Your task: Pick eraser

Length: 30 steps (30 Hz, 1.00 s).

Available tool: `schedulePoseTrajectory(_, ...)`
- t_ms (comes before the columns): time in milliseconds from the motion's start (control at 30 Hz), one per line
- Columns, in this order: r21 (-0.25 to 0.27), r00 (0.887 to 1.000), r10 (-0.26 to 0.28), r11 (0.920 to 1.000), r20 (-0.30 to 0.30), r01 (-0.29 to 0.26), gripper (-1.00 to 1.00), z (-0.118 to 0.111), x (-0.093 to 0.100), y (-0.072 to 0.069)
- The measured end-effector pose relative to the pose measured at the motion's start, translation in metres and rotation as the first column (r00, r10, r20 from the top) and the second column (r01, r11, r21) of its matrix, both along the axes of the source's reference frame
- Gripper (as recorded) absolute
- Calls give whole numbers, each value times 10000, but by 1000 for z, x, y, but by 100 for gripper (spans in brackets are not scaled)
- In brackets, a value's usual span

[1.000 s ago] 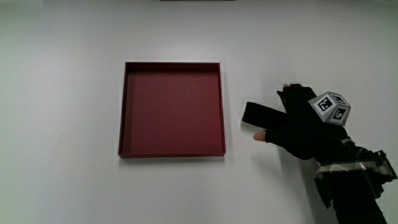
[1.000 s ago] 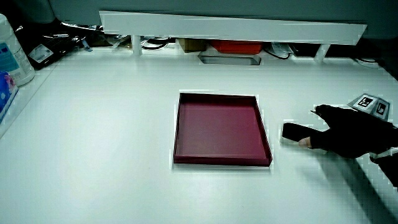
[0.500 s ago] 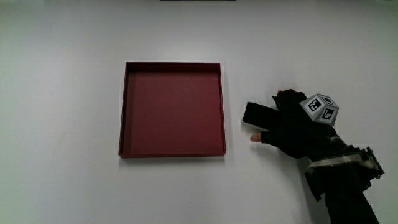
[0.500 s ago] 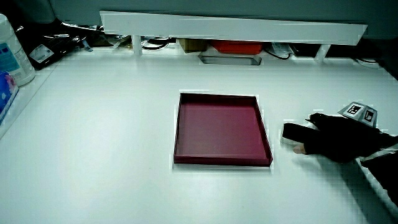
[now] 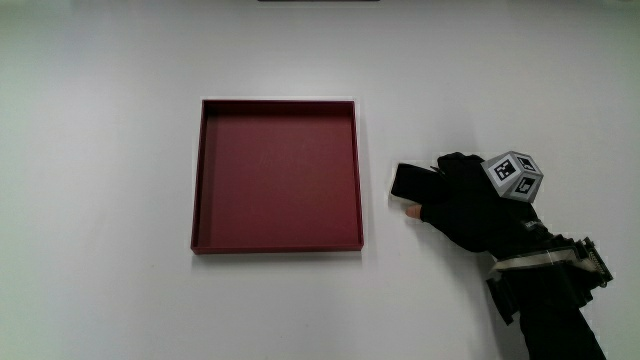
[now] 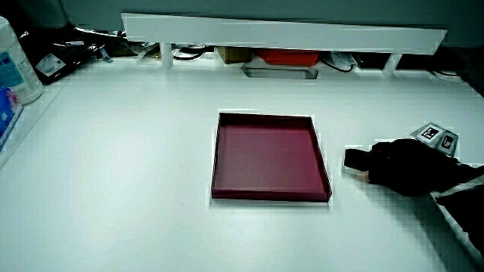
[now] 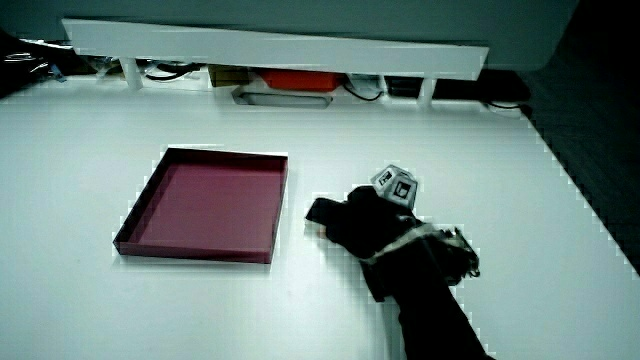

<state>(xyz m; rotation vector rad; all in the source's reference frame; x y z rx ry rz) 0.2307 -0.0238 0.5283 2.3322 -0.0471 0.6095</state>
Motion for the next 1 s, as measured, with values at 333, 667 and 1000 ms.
schedulePoseTrajectory(333,360,9999,-98,9993,88,95,100,1,-1,2)
schedulePoseTrajectory(667,964,9984,-286,9951,484,238,100,-21,-10,-2)
schedulePoseTrajectory(1000,981,9676,-793,9935,2398,571,100,-62,-50,-13)
